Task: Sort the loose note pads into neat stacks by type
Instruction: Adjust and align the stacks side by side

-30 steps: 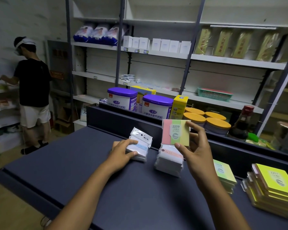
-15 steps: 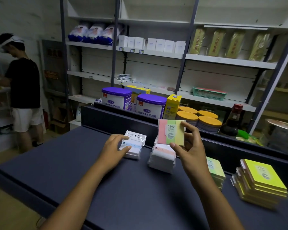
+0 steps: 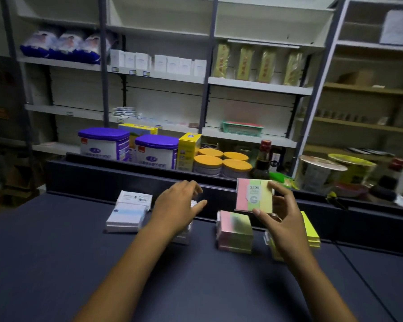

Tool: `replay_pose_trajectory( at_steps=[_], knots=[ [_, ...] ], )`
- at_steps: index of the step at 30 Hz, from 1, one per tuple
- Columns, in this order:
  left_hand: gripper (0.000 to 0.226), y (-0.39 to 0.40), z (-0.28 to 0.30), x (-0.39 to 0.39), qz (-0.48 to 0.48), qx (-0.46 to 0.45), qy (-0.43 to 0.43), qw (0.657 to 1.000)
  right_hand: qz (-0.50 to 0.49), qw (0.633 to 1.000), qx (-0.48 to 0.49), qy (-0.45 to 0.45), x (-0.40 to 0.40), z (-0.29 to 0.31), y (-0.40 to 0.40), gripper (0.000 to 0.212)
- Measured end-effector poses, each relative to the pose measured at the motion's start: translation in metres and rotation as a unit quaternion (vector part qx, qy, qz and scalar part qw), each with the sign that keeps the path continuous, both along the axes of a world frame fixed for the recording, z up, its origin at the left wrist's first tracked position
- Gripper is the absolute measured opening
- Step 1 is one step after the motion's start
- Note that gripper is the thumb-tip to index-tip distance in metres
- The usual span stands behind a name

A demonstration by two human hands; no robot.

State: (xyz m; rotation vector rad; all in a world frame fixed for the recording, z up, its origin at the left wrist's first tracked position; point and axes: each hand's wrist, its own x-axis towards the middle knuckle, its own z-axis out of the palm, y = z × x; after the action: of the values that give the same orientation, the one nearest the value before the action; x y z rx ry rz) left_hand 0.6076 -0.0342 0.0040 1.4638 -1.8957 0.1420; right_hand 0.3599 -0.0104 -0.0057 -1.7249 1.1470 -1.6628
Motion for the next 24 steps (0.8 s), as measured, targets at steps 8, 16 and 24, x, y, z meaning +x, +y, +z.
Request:
replay_pose_trajectory(
  at_steps=[8,16,24],
  knots=[
    [0.03,-0.014,-0.01,-0.03,0.007,-0.003,-0.03,1.0,-0.04,0.998,0.002,0.055,-0.014,-0.01,-0.003,0.067],
    [0.028,-0.01,-0.027,-0.025,0.025,-0.01,-0.029,0.999,-0.031,0.993,0.021,0.109,-0.007,-0.011,-0.005,0.048],
    [0.024,-0.007,-0.03,-0.017,0.035,-0.015,-0.016,0.999,-0.053,0.971,0.037,0.232,0.007,-0.021,-0.005,0.027]
  ],
)
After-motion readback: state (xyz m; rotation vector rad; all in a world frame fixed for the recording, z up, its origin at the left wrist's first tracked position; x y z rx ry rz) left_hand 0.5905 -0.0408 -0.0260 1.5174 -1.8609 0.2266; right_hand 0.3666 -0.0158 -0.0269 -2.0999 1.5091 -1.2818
